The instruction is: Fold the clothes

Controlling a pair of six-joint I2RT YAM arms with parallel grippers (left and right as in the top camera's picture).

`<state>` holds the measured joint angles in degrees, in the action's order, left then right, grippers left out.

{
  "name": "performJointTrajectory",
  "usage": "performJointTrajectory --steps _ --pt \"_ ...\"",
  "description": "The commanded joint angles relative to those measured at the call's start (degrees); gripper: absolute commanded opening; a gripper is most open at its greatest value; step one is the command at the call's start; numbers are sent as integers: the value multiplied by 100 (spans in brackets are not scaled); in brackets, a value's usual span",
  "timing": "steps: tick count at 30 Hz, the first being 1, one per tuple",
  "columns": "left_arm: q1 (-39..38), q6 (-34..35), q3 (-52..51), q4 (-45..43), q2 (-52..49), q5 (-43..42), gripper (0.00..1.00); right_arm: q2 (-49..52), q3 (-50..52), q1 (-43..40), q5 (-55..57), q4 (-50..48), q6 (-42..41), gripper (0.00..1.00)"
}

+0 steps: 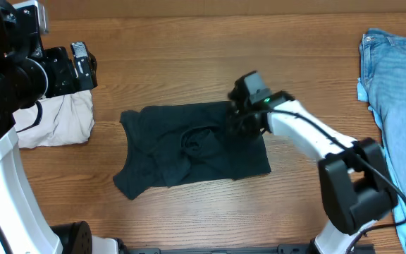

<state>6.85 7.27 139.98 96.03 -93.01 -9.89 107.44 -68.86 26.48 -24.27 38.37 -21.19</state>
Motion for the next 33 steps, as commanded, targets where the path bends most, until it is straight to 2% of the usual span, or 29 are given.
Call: performJointTrajectory --steps 1,3,6,11,13,15,17,21,22,25,27,29,30,33 --pt "24 -46 39 -20 0 -61 100 -39 11 682 -1541 -638 -26 4" --pt "24 -48 39 -22 0 -61 100 -39 -87 1071 -2144 -848 0 4" --pt "24 -46 39 -22 0 -61 100 -125 -271 1316 -2155 -813 450 4" --pt "24 -46 39 -22 0 -61 100 -306 -280 332 -1113 -341 35 4" --pt "24 -46 39 -20 0 -61 100 -304 -280 94 -1043 -249 -13 4" --pt "24 -48 39 -22 0 -61 100 -251 -278 168 -820 -247 -133 4" --pt "24 -46 39 -22 0 -61 100 -79 -267 568 -214 -278 -619 4" --pt "24 -46 39 -20 0 -61 100 474 -262 1298 72 -1123 -1019 6" --pt "24 -48 39 -20 0 -61 100 573 -262 1405 70 -1469 -1014 9" --pt "24 -46 39 -22 0 -61 100 549 -354 1344 28 -2369 -992 11" --pt "24 -46 39 -22 0 -61 100 367 -560 1108 -424 -2245 -841 12" --pt "24 -46 39 -20 0 -61 100 61 -691 800 -1266 -2037 -533 25" --pt "24 -48 39 -22 0 -61 100 -151 -697 649 -1515 -1882 -533 38" --pt "24 -28 39 -192 0 -44 100 -601 -697 326 -1519 -1261 -214 56"
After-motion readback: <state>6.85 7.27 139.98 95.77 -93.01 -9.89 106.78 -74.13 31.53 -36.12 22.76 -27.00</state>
